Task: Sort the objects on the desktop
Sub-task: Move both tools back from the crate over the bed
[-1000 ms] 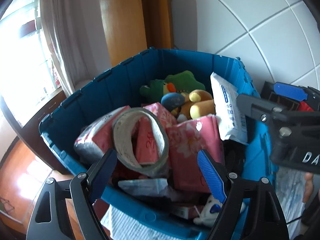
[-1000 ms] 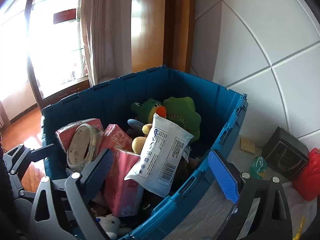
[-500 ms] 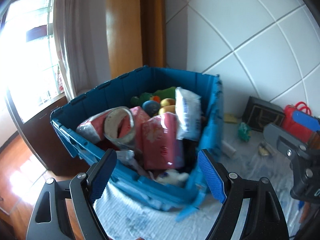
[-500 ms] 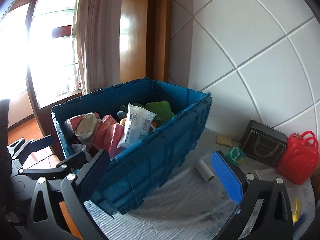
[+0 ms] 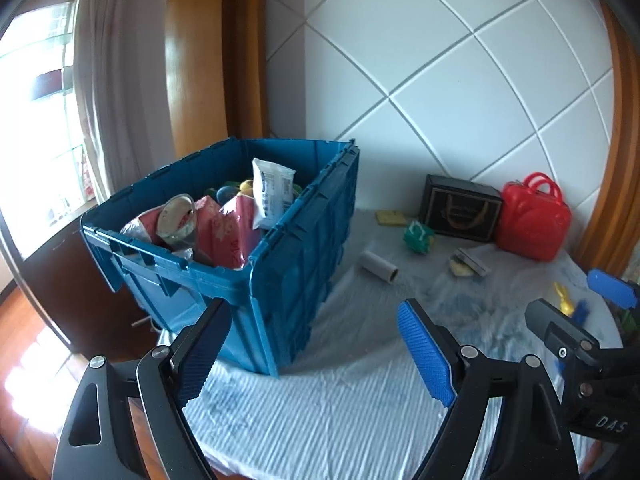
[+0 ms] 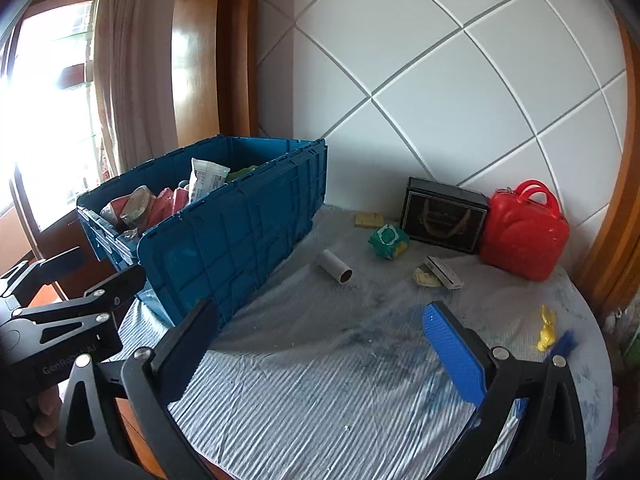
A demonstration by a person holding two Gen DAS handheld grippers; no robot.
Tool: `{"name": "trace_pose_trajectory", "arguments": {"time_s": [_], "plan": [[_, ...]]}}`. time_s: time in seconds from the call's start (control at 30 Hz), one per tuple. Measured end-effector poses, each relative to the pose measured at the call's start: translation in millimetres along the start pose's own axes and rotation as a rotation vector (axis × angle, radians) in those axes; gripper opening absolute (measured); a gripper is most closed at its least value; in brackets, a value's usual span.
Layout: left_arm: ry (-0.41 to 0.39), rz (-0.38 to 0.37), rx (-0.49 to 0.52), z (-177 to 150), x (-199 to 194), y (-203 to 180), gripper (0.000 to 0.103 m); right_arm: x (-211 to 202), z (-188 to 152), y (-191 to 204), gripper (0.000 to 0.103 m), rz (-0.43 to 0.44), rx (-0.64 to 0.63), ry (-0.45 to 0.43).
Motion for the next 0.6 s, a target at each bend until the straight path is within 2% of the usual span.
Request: {"name": "trace_pose_trajectory", "arguments": {"time_s": [0.1, 0.33, 0.5, 0.6], "plan": [[-0.02, -0.036, 0.027, -1, -17, 3, 0.086, -21, -8, 5, 0.103, -0.031, 0.024, -0.019], [-0.043, -0.079, 0.079, -12, -53, 16, 0.086, -58, -29, 26, 0.103, -0.097, 0.06, -0.002], [-0.017, -0.116, 0.102, -27, -65, 25, 0.086, -78, -44, 40, 0.103, -0.137, 0.085, 0.009], [-0.021, -0.113, 0.101, -31, -70, 31, 0.086, -87, -48, 48, 0.103, -0.144, 0.089, 0.007]]}}
Point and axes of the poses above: each gripper's, at about its wrist camera, not at the fingertips, and x roughly the way its jaws point, y to its left, z to its top, the point moved 8 cm from there along x, roughly the way its jaws point, and after that the axes turned 3 degrees about -x, right-handed, at the moved point
